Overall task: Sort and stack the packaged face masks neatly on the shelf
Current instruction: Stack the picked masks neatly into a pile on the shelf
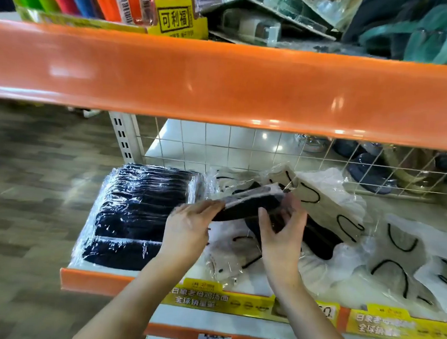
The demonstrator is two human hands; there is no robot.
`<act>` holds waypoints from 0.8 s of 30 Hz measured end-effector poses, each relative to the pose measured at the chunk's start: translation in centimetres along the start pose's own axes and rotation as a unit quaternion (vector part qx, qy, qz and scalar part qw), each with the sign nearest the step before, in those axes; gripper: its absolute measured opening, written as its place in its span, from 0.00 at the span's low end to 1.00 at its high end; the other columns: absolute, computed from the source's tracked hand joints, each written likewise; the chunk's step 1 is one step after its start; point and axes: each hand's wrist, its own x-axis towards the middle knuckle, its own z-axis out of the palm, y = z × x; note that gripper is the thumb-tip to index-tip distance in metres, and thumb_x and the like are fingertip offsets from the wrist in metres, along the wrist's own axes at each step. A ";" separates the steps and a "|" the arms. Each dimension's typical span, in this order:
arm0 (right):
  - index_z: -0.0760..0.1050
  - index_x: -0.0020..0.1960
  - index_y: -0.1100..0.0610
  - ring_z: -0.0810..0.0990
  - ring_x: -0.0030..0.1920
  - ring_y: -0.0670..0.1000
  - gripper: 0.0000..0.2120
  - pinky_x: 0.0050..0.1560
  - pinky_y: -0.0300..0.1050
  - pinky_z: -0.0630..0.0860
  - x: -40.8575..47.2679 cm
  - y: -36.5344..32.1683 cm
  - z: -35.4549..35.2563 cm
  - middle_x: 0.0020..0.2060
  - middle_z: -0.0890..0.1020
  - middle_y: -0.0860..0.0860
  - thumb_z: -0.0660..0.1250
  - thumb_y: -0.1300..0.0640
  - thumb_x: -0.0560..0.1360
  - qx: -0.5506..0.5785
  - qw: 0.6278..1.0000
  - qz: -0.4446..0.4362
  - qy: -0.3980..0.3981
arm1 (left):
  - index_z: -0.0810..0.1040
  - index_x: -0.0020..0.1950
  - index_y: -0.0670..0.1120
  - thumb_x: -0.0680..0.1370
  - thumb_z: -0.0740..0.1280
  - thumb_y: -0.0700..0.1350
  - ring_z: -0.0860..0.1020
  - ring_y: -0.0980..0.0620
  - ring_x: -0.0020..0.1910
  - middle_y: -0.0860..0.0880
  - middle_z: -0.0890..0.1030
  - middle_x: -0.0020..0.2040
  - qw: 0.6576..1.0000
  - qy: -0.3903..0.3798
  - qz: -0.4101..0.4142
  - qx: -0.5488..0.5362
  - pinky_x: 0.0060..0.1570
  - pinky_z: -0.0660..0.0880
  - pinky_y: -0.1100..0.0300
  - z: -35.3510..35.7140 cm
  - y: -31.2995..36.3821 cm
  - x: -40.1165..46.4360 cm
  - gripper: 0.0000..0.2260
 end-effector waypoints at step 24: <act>0.77 0.63 0.55 0.78 0.61 0.49 0.26 0.63 0.45 0.73 -7.9 -2.0 7.7 0.61 0.80 0.49 0.56 0.66 0.67 -0.251 0.778 -0.397 -0.418 | 0.85 0.50 0.43 0.70 0.58 0.35 0.80 0.47 0.53 0.49 0.84 0.52 0.985 0.023 0.017 0.170 0.54 0.70 0.56 -7.8 -10.2 -11.3 0.17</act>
